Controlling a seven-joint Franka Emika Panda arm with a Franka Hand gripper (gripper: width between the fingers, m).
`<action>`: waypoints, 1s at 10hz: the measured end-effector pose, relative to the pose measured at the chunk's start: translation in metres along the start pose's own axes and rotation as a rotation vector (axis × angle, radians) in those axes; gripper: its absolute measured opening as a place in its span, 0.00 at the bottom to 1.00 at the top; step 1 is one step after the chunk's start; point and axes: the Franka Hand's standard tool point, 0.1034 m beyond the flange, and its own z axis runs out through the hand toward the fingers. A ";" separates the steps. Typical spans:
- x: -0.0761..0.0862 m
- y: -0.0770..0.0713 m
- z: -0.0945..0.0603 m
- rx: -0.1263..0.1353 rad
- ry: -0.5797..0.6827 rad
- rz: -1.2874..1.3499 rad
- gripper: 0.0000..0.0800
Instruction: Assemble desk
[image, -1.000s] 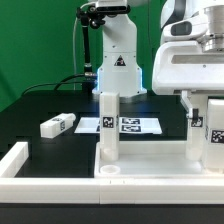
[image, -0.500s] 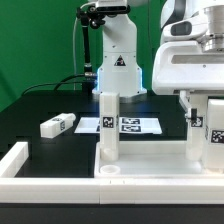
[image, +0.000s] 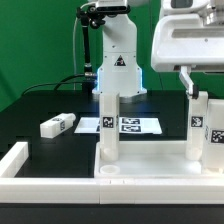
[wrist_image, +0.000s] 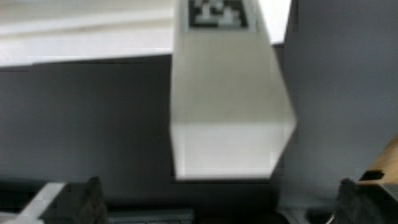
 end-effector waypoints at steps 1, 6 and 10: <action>-0.001 0.001 0.001 -0.003 -0.004 -0.001 0.81; 0.003 0.017 0.001 -0.082 -0.356 0.032 0.81; 0.012 0.014 -0.005 -0.039 -0.428 0.176 0.81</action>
Offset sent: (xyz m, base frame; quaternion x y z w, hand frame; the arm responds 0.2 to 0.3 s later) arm 0.0090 0.0051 -0.0003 0.0186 -0.1920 0.0308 0.9807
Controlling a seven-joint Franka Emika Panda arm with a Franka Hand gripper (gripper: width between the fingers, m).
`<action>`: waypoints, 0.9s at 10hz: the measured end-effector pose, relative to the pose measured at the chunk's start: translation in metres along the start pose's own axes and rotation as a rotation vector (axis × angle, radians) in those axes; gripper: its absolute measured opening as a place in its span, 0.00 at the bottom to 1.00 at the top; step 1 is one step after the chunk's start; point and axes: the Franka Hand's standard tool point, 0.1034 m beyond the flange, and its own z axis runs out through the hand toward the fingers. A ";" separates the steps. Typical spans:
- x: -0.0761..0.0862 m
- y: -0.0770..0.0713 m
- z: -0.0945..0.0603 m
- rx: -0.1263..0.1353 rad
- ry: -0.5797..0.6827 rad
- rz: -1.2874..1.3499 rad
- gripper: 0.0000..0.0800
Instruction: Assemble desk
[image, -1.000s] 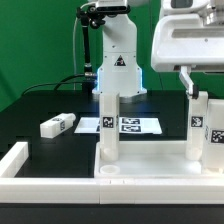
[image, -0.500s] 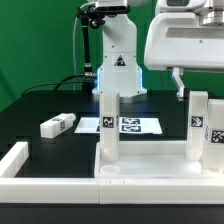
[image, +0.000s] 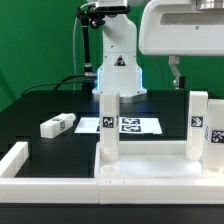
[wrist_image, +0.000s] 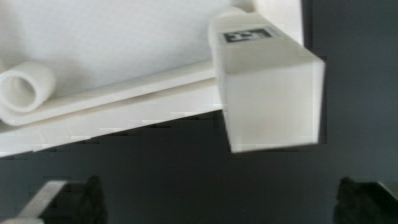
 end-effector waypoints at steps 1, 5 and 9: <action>-0.004 -0.012 0.002 0.002 -0.003 0.002 0.81; -0.004 -0.016 0.007 -0.007 -0.019 -0.008 0.81; -0.005 -0.013 0.017 0.061 -0.007 0.004 0.81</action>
Offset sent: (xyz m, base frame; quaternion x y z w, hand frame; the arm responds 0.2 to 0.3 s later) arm 0.0000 0.0000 0.0000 0.0000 0.0000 0.0000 1.0000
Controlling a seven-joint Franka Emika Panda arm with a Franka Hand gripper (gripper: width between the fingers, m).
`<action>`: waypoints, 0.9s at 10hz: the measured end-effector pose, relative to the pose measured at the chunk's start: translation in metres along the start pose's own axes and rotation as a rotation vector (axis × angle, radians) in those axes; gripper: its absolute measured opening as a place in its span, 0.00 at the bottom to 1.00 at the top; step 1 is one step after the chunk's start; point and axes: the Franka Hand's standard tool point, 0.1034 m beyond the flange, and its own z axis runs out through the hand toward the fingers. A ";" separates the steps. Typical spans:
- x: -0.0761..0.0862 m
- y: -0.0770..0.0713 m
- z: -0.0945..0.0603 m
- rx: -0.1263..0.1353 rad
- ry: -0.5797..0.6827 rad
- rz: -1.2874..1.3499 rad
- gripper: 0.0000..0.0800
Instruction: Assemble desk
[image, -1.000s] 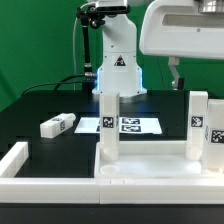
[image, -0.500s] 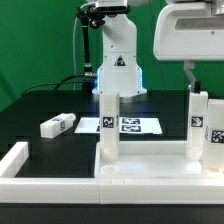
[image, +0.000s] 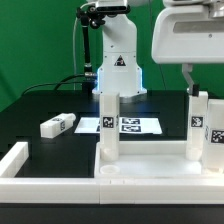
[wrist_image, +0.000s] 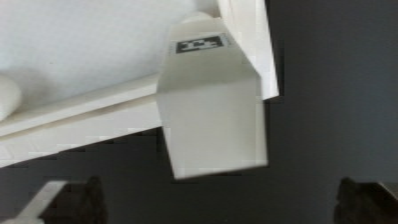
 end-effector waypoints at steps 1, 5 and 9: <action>-0.001 -0.003 0.002 0.008 -0.008 0.008 0.81; -0.012 0.013 0.020 -0.020 -0.026 0.015 0.81; -0.013 0.014 0.022 -0.024 -0.029 0.052 0.53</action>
Offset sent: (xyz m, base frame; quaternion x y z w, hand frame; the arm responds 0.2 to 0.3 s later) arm -0.0120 -0.0137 -0.0172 -0.0008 -0.0064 -0.0207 0.9998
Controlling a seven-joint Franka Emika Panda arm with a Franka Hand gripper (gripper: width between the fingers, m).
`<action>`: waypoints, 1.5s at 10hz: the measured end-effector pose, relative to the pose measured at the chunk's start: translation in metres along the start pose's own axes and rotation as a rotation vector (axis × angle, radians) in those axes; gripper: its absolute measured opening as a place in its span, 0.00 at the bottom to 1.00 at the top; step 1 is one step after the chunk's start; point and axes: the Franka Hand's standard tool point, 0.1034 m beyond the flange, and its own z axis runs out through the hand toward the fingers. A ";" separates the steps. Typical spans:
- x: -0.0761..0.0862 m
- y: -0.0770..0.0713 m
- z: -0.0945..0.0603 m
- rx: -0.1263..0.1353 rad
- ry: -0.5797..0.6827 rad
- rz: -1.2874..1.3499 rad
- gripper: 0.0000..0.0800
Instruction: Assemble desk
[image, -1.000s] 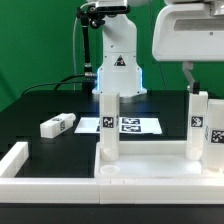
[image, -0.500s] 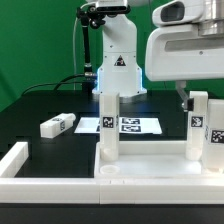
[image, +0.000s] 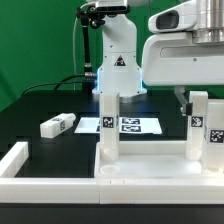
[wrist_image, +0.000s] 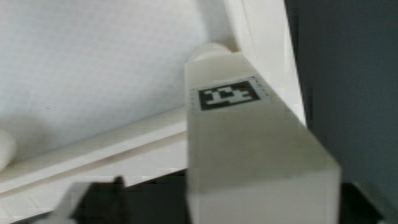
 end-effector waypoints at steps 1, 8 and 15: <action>0.000 0.000 0.000 0.001 0.000 0.085 0.53; 0.000 0.004 0.001 0.016 -0.029 0.911 0.36; -0.003 -0.005 0.004 0.065 -0.071 1.475 0.48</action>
Offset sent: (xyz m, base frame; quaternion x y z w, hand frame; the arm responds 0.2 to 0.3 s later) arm 0.0000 0.0000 0.0000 0.0000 0.0000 0.1296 0.9916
